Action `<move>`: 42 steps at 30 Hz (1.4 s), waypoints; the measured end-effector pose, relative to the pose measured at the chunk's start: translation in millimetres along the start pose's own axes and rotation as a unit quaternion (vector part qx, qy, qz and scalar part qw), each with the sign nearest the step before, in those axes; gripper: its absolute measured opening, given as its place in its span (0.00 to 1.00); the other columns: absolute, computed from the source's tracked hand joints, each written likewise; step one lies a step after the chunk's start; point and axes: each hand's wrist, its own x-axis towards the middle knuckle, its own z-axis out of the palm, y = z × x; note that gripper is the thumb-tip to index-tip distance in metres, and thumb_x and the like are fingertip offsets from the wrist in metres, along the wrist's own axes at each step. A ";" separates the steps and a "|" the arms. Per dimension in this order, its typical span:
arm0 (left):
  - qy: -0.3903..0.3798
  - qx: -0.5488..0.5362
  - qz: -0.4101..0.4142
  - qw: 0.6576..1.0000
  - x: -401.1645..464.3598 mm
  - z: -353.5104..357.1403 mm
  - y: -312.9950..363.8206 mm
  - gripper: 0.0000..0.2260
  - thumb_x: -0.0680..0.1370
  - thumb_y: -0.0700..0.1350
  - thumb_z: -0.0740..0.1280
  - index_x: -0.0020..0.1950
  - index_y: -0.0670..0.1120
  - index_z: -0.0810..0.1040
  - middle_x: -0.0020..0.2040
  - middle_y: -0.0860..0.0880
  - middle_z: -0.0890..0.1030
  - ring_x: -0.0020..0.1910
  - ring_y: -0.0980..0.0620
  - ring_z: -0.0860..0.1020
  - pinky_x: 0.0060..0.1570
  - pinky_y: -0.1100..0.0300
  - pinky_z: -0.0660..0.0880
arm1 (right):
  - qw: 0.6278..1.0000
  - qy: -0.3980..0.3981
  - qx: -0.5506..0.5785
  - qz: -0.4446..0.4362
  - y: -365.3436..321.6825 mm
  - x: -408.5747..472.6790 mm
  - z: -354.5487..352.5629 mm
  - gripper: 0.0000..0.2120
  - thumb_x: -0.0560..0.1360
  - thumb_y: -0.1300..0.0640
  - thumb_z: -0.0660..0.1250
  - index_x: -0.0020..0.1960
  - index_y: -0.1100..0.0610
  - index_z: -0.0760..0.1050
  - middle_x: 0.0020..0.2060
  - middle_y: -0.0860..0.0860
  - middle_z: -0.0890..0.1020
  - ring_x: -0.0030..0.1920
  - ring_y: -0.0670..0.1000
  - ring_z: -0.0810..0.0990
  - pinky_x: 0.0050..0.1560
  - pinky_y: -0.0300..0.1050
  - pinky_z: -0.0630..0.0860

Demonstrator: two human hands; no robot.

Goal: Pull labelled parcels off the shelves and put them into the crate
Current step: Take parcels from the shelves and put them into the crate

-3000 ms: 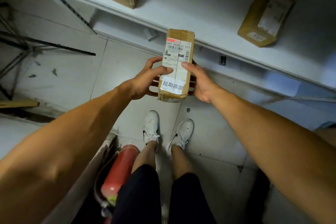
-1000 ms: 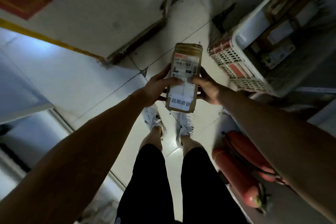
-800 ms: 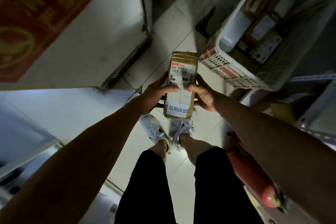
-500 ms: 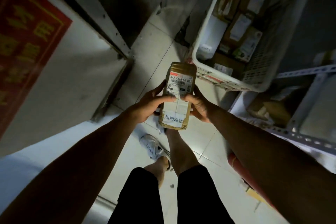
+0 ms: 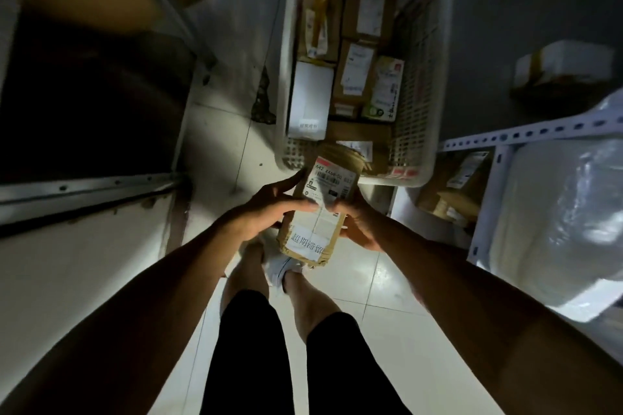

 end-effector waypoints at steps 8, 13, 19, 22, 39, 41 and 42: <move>-0.069 0.158 -0.036 0.984 84.4 -22.7 87.1 0.25 0.72 0.50 0.77 0.68 0.56 0.76 0.57 0.53 0.83 0.53 0.56 0.80 0.47 0.67 0.72 | 0.981 0.131 0.135 -0.044 -56.2 21.8 -58.5 0.49 0.62 0.49 0.82 0.76 0.45 0.59 0.60 0.56 0.83 0.57 0.59 0.84 0.54 0.62 0.81; -0.108 0.259 -0.062 0.958 143.4 -43.1 131.4 0.32 0.68 0.54 0.79 0.70 0.59 0.74 0.60 0.56 0.79 0.57 0.52 0.76 0.49 0.63 0.69 | 0.948 0.248 0.182 -0.080 -105.7 32.6 -74.7 0.26 0.71 0.55 0.78 0.64 0.43 0.71 0.50 0.49 0.86 0.48 0.51 0.86 0.48 0.54 0.83; -0.114 0.260 -0.086 0.955 205.5 -65.3 154.2 0.20 0.69 0.51 0.79 0.58 0.64 0.78 0.51 0.58 0.83 0.54 0.53 0.81 0.61 0.55 0.74 | 0.914 0.370 0.166 -0.010 -146.3 103.2 -80.1 0.59 0.54 0.37 0.83 0.77 0.43 0.55 0.63 0.51 0.77 0.57 0.53 0.80 0.53 0.58 0.83; -0.085 0.208 -0.079 0.971 235.3 -67.9 152.1 0.26 0.65 0.53 0.80 0.61 0.68 0.78 0.48 0.58 0.84 0.56 0.52 0.81 0.66 0.50 0.72 | 0.910 0.360 0.200 -0.040 -153.3 128.3 -96.8 0.58 0.63 0.49 0.84 0.80 0.47 0.49 0.68 0.52 0.73 0.62 0.54 0.77 0.56 0.57 0.81; -0.017 -0.135 0.043 0.990 376.5 -4.9 252.5 0.20 0.77 0.48 0.70 0.69 0.59 0.74 0.55 0.51 0.85 0.56 0.45 0.82 0.44 0.52 0.81 | 0.910 0.265 0.289 -0.133 -216.8 184.0 -204.7 0.29 0.68 0.39 0.74 0.65 0.50 0.78 0.55 0.57 0.85 0.55 0.59 0.85 0.43 0.54 0.83; -0.022 -0.142 0.071 0.987 395.5 -4.0 270.3 0.19 0.79 0.46 0.68 0.69 0.53 0.73 0.52 0.51 0.85 0.53 0.46 0.83 0.44 0.54 0.81 | 0.906 0.259 0.301 -0.146 -235.2 195.6 -218.0 0.29 0.68 0.39 0.72 0.64 0.52 0.79 0.56 0.58 0.85 0.56 0.59 0.84 0.47 0.54 0.82; -0.022 -0.144 0.083 0.986 404.5 -4.2 279.5 0.18 0.79 0.46 0.67 0.69 0.52 0.73 0.52 0.50 0.85 0.52 0.46 0.84 0.45 0.54 0.81 | 0.900 0.258 0.315 -0.154 -243.7 201.6 -225.3 0.28 0.69 0.40 0.73 0.64 0.53 0.79 0.56 0.58 0.85 0.56 0.59 0.84 0.51 0.56 0.82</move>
